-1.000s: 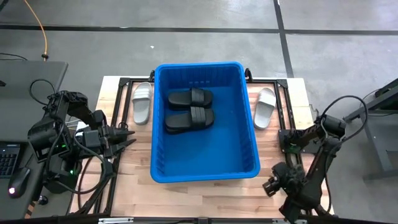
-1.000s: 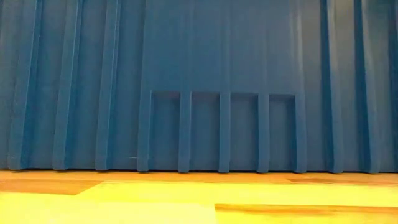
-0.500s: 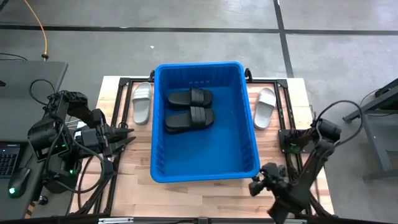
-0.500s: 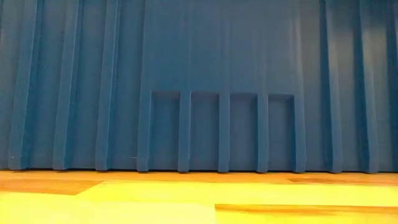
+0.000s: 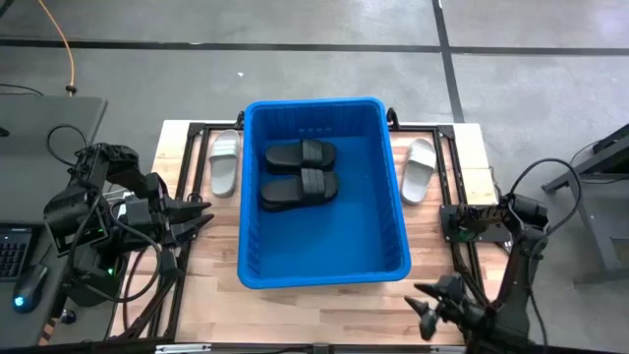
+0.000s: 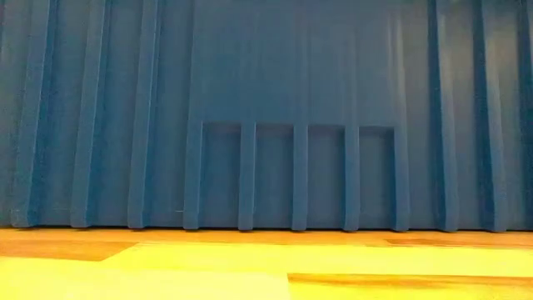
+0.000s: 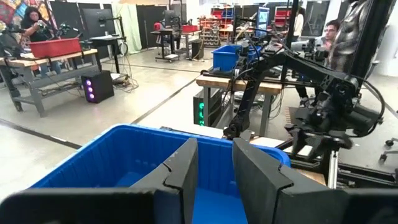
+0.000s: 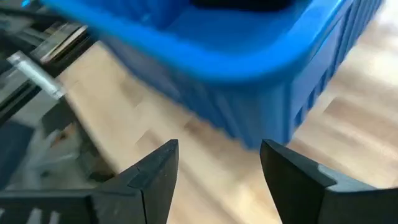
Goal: Pick and place slides into bin
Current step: Adjust the bin
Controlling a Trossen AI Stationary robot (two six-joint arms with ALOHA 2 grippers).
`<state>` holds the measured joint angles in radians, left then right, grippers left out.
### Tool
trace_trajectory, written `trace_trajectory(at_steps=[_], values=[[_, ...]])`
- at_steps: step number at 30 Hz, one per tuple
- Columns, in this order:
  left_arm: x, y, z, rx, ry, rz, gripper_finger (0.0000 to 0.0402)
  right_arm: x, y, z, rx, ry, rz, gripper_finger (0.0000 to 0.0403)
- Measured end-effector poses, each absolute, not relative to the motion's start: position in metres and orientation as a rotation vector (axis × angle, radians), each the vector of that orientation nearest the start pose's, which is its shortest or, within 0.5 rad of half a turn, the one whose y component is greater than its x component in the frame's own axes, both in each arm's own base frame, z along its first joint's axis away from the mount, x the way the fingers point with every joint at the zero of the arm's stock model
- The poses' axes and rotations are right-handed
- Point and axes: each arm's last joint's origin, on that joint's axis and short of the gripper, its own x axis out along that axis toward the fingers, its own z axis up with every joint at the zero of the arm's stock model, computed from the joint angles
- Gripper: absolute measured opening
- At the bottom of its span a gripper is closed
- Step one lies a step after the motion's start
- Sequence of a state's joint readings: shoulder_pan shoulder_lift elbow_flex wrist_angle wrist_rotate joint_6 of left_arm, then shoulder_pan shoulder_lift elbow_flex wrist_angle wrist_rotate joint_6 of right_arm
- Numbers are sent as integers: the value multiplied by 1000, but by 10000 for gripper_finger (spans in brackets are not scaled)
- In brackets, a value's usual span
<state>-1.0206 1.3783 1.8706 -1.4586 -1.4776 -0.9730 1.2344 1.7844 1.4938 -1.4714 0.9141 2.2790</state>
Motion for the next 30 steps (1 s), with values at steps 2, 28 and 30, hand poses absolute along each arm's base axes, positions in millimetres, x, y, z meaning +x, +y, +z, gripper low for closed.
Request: trace_trajectory(at_steps=[2, 28, 30], values=[[128, -153, 473, -28, 77, 495, 92, 120, 292, 269, 575, 579, -577, 217], [143, -178, 460, 20, 88, 499, 92, 141, 177, 169, -164, 1313, -1080, 149], [144, -179, 459, 23, 89, 499, 92, 142, 166, 164, -192, 1297, -1118, 144]])
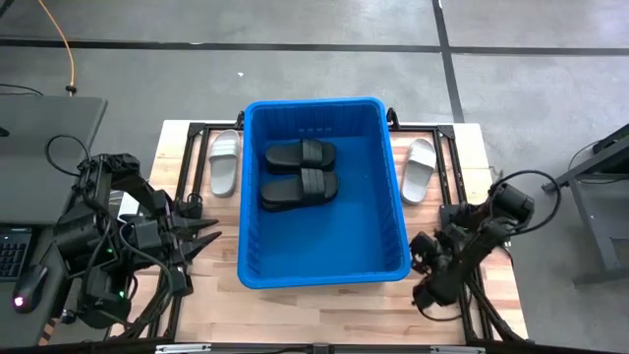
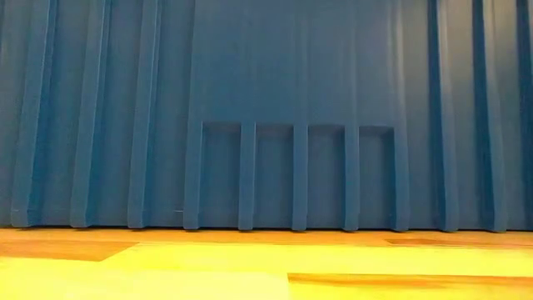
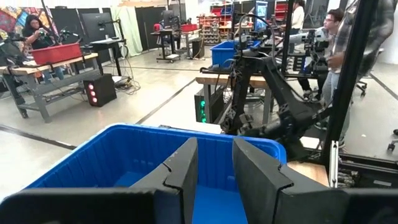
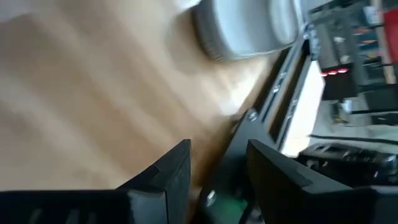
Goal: Pick and place slides into bin
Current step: Adjust the bin
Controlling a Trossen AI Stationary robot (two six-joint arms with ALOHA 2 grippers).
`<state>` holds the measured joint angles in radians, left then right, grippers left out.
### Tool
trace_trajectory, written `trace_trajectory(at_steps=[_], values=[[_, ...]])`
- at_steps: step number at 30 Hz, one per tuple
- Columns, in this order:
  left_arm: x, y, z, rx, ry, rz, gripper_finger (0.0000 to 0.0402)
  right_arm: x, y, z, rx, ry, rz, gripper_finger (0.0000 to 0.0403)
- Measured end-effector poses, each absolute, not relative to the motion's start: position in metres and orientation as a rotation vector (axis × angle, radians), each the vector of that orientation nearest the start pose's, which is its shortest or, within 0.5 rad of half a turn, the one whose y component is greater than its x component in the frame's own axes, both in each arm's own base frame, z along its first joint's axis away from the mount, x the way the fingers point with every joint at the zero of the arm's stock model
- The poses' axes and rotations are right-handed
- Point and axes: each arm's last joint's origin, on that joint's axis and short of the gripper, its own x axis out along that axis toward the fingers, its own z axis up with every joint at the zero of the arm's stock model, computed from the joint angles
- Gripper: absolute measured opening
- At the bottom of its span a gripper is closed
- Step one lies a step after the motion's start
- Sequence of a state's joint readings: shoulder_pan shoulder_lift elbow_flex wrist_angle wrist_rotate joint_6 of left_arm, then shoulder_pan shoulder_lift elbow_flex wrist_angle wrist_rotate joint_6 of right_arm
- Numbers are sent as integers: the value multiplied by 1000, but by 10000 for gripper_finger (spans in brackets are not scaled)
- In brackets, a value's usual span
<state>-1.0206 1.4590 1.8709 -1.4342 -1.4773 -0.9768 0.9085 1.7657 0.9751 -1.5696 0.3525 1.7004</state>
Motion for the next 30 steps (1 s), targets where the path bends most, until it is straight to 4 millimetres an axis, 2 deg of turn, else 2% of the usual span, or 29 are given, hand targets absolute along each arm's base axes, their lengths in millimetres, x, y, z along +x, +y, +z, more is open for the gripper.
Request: trace_trajectory(at_steps=[8, 16, 21, 27, 30], values=[[143, -179, 459, 24, 90, 499, 92, 147, 134, 151, -349, 1339, -1157, 138], [143, -179, 459, 23, 86, 501, 92, 171, 112, 152, -505, 1419, -1055, 138], [143, -178, 459, 26, 85, 503, 92, 171, 97, 147, -488, 1585, -1066, 138], [143, -178, 459, 30, 88, 501, 92, 176, 81, 141, -579, 1690, -974, 138], [143, -178, 459, 23, 86, 501, 92, 175, 69, 139, -628, 1726, -981, 138]])
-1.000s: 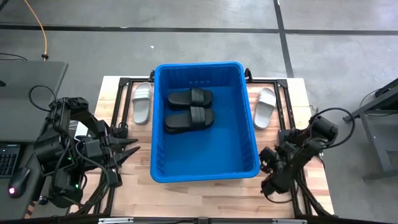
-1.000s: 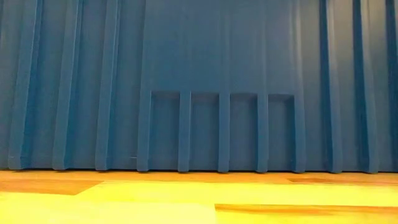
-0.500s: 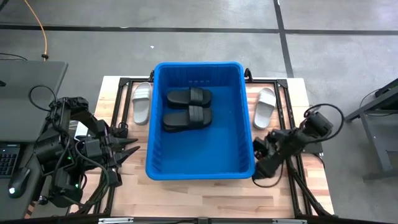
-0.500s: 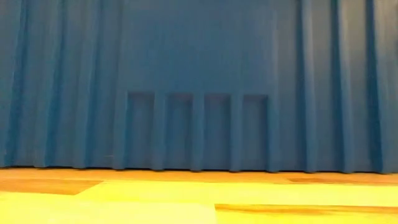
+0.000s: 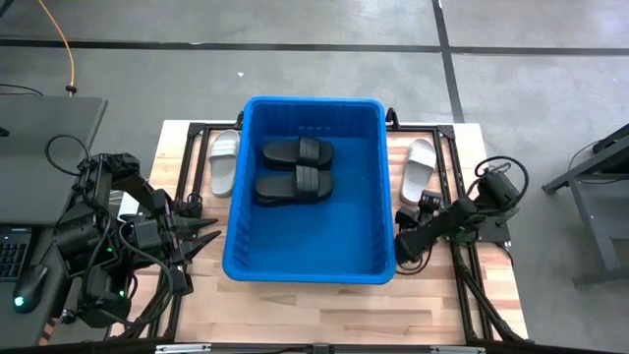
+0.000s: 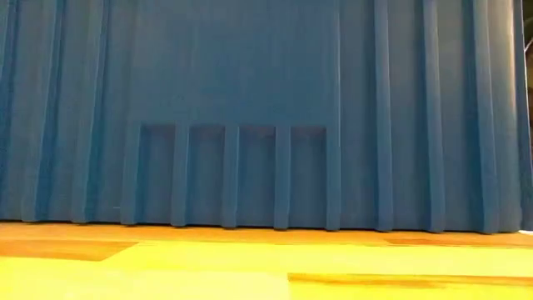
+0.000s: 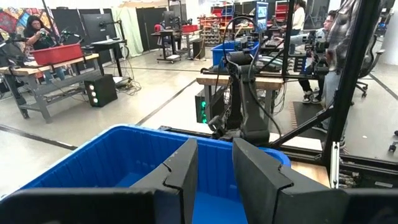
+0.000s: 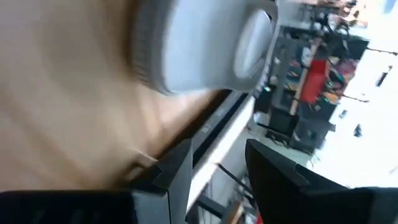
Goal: Pick and place slides into bin
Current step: Adjust the bin
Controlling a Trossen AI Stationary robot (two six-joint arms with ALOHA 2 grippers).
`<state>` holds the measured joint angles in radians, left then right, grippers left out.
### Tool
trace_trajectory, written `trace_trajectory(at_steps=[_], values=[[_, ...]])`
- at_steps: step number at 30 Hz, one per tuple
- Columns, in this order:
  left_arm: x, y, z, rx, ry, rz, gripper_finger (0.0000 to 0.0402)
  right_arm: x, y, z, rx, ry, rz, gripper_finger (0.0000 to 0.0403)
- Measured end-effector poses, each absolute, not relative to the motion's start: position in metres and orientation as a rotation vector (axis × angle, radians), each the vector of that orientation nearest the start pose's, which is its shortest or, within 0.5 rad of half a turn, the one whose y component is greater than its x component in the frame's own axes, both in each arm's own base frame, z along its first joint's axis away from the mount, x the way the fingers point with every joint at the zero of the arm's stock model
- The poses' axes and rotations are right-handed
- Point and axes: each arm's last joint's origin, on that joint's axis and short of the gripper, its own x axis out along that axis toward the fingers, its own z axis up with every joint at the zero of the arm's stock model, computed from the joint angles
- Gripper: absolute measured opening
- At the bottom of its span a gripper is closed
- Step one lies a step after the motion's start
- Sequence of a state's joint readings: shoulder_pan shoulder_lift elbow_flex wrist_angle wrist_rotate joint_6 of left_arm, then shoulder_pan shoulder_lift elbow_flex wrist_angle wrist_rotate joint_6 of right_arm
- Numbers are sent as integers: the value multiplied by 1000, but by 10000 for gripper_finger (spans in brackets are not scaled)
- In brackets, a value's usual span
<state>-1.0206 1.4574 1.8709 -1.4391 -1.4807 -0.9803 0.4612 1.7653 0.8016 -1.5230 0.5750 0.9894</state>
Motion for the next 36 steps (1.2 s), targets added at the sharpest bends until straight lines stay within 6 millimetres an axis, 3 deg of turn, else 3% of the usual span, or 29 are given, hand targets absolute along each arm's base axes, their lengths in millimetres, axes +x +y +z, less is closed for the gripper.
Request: trace_trajectory(at_steps=[5, 11, 18, 28, 36], values=[[149, -174, 459, 8, 101, 524, 92, 164, 44, 137, -642, 1767, -1139, 138], [164, -163, 457, -54, 177, 546, 92, 180, 38, 143, -419, 1842, -1109, 138], [179, -153, 455, -75, 264, 553, 92, 191, 27, 148, -366, 1805, -1117, 138], [179, -153, 456, -63, 248, 564, 92, 186, 29, 152, -309, 1935, -1089, 138], [179, -153, 456, -27, 248, 567, 92, 176, 60, 152, -311, 2069, -881, 138]])
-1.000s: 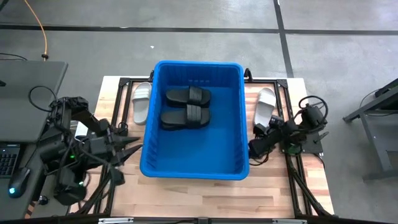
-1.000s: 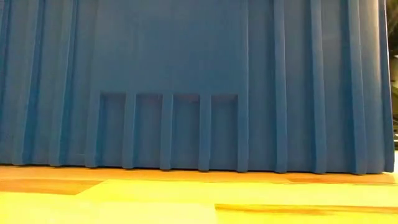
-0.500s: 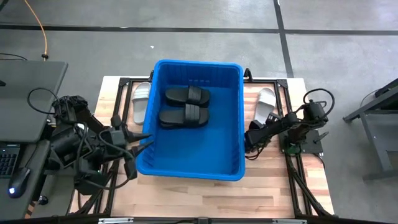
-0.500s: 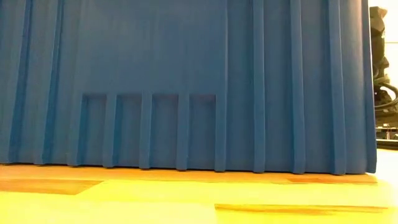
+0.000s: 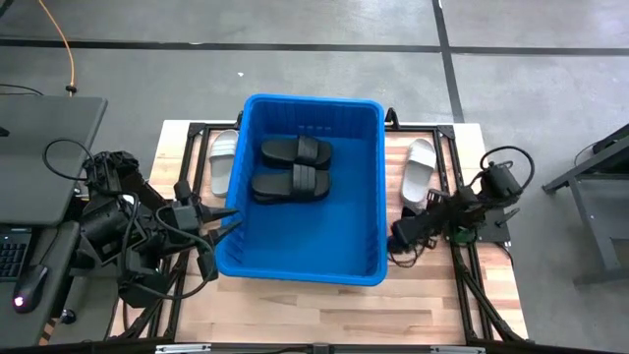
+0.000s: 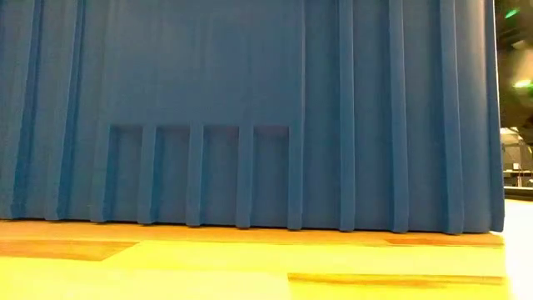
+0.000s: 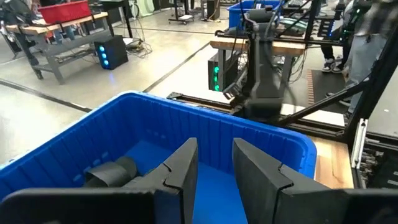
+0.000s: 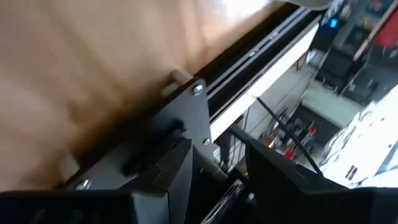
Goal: Pick and place slides into bin
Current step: Adjust the bin, then put the right white slipper into the bin
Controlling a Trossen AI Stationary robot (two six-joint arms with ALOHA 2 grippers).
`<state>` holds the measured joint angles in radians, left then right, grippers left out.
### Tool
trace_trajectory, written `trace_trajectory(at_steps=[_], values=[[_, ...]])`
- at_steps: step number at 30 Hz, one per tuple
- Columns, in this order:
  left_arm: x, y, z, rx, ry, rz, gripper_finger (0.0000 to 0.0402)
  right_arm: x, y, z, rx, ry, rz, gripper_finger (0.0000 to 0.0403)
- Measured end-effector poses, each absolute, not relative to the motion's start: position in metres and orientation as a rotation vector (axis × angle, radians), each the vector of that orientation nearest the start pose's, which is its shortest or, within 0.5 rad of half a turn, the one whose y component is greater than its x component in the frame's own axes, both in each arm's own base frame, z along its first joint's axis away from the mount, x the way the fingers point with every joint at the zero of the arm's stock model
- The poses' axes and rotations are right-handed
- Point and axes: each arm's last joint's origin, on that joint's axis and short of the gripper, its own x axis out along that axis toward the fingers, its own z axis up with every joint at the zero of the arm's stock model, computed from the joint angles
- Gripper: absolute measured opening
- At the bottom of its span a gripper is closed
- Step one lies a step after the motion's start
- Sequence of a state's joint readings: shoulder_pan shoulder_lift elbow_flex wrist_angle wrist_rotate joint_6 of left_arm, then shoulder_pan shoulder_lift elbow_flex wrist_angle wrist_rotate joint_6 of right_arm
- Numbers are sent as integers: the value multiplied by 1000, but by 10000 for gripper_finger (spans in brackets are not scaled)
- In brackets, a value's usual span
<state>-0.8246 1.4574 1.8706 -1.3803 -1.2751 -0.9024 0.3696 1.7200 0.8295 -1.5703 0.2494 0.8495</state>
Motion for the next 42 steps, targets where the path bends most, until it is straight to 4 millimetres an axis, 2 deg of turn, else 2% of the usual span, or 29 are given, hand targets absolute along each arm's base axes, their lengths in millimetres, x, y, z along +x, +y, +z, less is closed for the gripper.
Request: trace_trajectory(at_steps=[3, 8, 12, 14, 17, 20, 23, 26, 30, 33, 35, 37, 40, 42], values=[[179, -153, 456, -21, 249, 567, 92, 167, 79, 153, -348, 2087, -788, 138], [179, -152, 457, 11, 235, 583, 92, 147, 118, 161, -250, 2141, -679, 138], [179, -151, 458, 51, 211, 608, 92, 140, 151, 185, -178, 1964, -680, 138], [179, -150, 458, 65, 200, 625, 92, 141, 165, 204, -91, 1808, -702, 138], [183, -146, 458, 62, 209, 643, 92, 139, 184, 242, 111, 1468, -699, 138], [186, -142, 457, 51, 229, 647, 92, 131, 192, 282, 309, 1229, -718, 138], [189, -139, 457, 37, 247, 648, 92, 116, 199, 314, 499, 1014, -638, 138], [192, -135, 457, 40, 256, 665, 92, 102, 206, 333, 664, 721, -560, 138], [196, -129, 457, 51, 261, 695, 92, 94, 211, 339, 838, 397, -486, 138], [199, -125, 457, 50, 262, 714, 92, 101, 217, 335, 908, 248, -433, 138], [200, -123, 457, 48, 263, 724, 92, 113, 220, 335, 967, 48, -395, 138], [200, -123, 457, 51, 261, 726, 92, 124, 221, 337, 951, -156, -371, 138], [200, -123, 457, 115, 280, 722, 92, 143, 225, 342, 833, -176, -429, 138], [200, -123, 457, 160, 297, 715, 92, 159, 227, 342, 842, -222, -476, 138]])
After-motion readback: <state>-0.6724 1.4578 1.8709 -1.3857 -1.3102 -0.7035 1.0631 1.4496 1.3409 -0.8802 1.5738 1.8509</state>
